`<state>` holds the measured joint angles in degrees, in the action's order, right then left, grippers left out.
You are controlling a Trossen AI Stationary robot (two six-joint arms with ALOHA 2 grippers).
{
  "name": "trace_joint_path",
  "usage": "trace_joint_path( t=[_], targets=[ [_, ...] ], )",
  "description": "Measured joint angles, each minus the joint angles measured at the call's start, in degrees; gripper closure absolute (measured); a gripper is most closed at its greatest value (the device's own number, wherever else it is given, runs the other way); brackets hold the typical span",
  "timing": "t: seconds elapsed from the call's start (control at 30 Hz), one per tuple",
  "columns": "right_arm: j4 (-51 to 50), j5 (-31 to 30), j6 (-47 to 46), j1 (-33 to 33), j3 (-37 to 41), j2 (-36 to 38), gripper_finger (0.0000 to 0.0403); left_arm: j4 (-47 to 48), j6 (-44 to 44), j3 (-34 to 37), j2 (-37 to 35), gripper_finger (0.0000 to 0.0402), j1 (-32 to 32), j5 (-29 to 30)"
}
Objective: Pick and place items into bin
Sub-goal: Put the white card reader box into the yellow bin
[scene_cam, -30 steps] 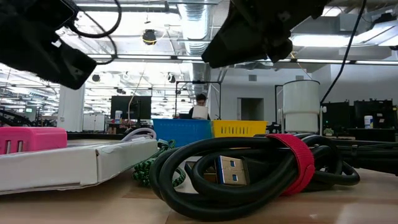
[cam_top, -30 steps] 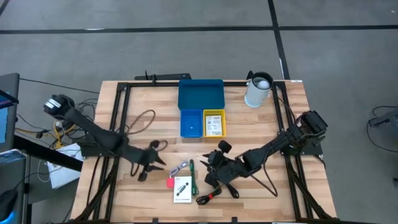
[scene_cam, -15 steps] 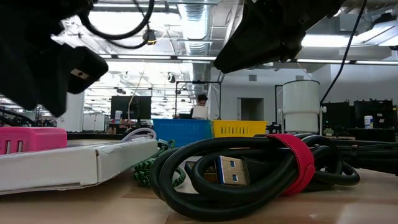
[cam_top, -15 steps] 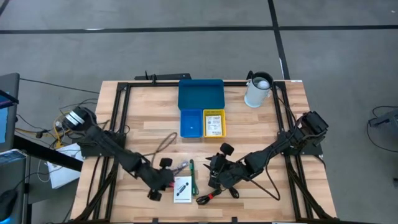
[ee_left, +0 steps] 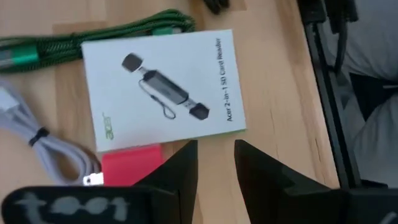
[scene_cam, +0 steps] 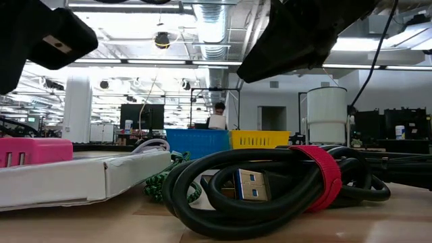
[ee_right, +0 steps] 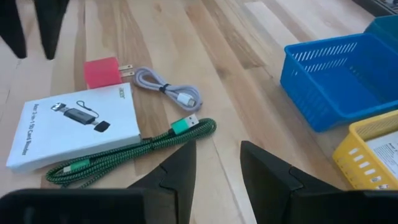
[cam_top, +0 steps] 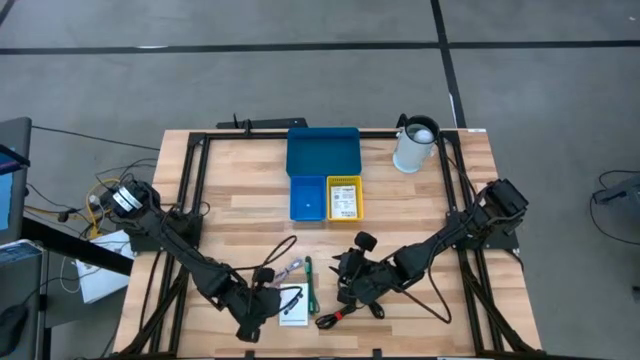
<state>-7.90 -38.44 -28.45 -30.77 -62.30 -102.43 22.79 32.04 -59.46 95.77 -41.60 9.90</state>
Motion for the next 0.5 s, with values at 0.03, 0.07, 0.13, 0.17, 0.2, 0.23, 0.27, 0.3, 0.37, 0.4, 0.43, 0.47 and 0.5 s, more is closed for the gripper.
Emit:
trace_joint_path(
  t=[0.03, 0.07, 0.13, 0.17, 0.2, 0.23, 0.27, 0.3, 0.37, 0.4, 0.43, 0.47, 0.5],
  targets=[
    [0.02, 0.00, 0.00, -0.07, 0.00, 0.00, 0.0285, 0.49, 0.88, -0.02, 0.28, 0.0307, -0.10, 0.51],
    [0.02, 0.00, -0.02, -0.10, 0.00, 0.00, 0.0285, 0.74, 1.69, -0.04, 0.72, 0.0307, -0.18, 1.18],
    [0.13, -0.02, -0.02, -0.08, 0.00, 0.00, 0.0285, 1.14, 2.74, 0.00, 1.57, 0.0307, -0.55, 2.27],
    [0.13, -0.02, -0.02, -0.08, 0.00, 0.00, 0.0285, 0.28, 3.32, -0.01, 2.17, 0.0307, -0.59, 2.33],
    [0.13, 0.00, -0.02, -0.08, 0.00, 0.00, 0.0285, -0.48, 3.87, -0.04, 2.92, 0.0307, -0.63, 2.36],
    [0.18, 0.03, -0.02, -0.08, 0.00, 0.00, 0.0285, -0.52, 4.50, -0.04, 3.76, 0.0307, -0.66, 2.32],
    [0.36, 0.04, -0.02, -0.08, 0.00, 0.00, 0.0285, -0.48, 5.26, -0.04, 4.64, 0.0307, -0.73, 2.33],
    [0.45, 0.04, -0.04, -0.10, 0.00, 0.00, 0.0285, -0.79, 5.91, -0.02, 5.52, 0.0307, -0.84, 2.35],
    [0.47, 0.04, -0.02, -0.08, 0.00, 0.00, 0.0285, -2.84, 6.83, -0.02, 6.95, 0.0307, -1.12, 2.42],
    [0.47, 0.06, -0.04, -0.08, 0.00, 0.00, 0.0285, -4.17, 7.14, -0.02, 7.49, 0.0307, -1.31, 2.55],
    [0.47, 0.21, -0.02, -0.10, 0.00, 0.00, 0.0285, -5.89, 7.42, -0.02, 7.98, 0.0307, -1.56, 2.50],
    [0.47, 0.52, -0.02, -0.19, 0.00, 0.00, 0.0285, -7.62, 7.69, -0.02, 8.43, 0.0307, -1.82, 2.50],
    [0.47, 0.77, 0.11, -0.28, 0.00, 0.00, 0.0285, -8.33, 7.96, -0.02, 8.55, 0.0307, -2.09, 2.51]
  ],
)
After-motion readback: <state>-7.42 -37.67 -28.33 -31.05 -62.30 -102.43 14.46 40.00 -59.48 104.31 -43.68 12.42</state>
